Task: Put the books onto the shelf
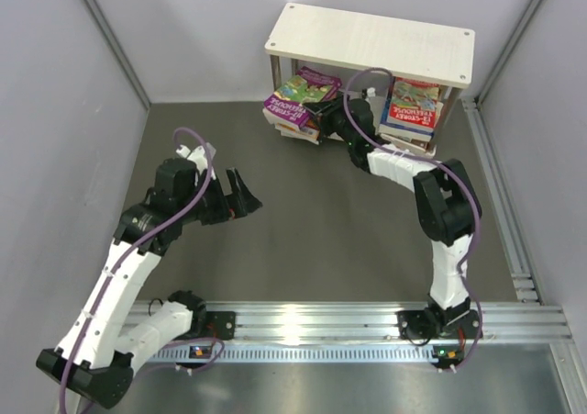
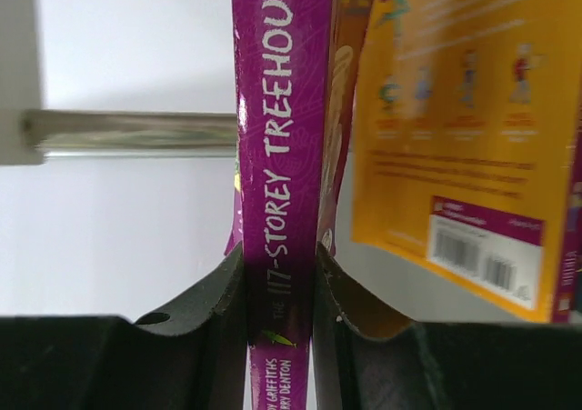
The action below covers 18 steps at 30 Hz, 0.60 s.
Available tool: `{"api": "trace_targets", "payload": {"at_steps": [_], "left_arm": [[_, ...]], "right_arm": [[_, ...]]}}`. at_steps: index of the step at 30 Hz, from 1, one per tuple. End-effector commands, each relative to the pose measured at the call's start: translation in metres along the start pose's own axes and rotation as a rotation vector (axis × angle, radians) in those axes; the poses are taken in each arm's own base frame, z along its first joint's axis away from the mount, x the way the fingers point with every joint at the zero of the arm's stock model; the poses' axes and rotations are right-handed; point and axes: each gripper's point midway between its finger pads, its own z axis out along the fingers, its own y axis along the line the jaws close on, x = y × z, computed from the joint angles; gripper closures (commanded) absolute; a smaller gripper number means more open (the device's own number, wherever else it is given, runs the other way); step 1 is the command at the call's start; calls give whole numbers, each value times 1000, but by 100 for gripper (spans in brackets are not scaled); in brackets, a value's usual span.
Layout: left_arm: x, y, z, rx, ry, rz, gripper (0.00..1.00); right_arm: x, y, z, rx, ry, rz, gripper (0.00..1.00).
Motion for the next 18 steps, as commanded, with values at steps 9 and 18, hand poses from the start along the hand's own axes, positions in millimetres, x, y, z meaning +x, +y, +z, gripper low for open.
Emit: {"api": "trace_targets", "payload": {"at_steps": [9, 18], "left_arm": [[10, 9, -6, -16, -1, 6, 1], [17, 13, 3, -8, 16, -1, 1]], "right_arm": [[-32, 18, 38, -92, 49, -121, 100], [-55, -5, 39, 9, 62, -162, 66]]}}
